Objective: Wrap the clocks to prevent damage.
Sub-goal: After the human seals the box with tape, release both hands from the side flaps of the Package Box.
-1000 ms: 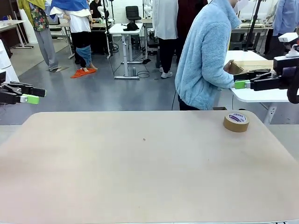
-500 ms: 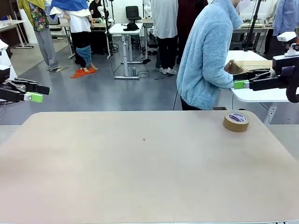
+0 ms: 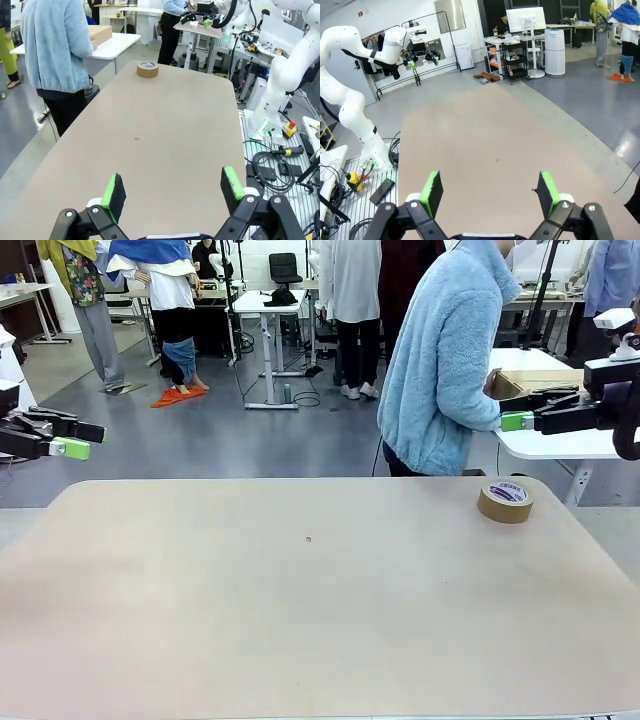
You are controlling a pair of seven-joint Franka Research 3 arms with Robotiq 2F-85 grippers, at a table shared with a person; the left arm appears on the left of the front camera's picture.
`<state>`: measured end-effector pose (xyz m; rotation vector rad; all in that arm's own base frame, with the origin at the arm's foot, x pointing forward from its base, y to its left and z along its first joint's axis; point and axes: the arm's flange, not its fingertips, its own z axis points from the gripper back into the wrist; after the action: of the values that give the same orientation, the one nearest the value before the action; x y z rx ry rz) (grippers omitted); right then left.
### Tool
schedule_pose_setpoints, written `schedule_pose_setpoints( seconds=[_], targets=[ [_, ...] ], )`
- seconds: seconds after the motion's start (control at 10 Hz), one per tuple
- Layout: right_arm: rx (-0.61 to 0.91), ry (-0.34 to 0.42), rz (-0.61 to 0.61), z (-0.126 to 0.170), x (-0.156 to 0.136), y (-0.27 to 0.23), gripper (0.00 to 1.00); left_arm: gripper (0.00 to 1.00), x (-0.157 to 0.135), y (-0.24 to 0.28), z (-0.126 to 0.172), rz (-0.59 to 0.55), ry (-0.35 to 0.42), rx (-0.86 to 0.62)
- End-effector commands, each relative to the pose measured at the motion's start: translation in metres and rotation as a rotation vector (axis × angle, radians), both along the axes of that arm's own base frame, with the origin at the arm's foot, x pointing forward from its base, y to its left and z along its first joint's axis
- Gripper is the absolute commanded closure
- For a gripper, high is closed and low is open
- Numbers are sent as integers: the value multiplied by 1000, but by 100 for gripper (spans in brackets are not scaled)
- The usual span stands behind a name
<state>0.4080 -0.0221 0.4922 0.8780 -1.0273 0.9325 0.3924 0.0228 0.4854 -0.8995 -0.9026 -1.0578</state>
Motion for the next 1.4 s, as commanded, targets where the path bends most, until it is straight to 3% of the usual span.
schedule_pose_setpoints(
  seconds=[0.0, 1.3],
  targets=[
    [12, 6, -19, 3, 0, 2, 0, 0, -1, -1, 3, 4, 8, -22],
    [12, 6, -19, 3, 0, 2, 0, 0, -1, -1, 3, 4, 8, -22]
  ],
)
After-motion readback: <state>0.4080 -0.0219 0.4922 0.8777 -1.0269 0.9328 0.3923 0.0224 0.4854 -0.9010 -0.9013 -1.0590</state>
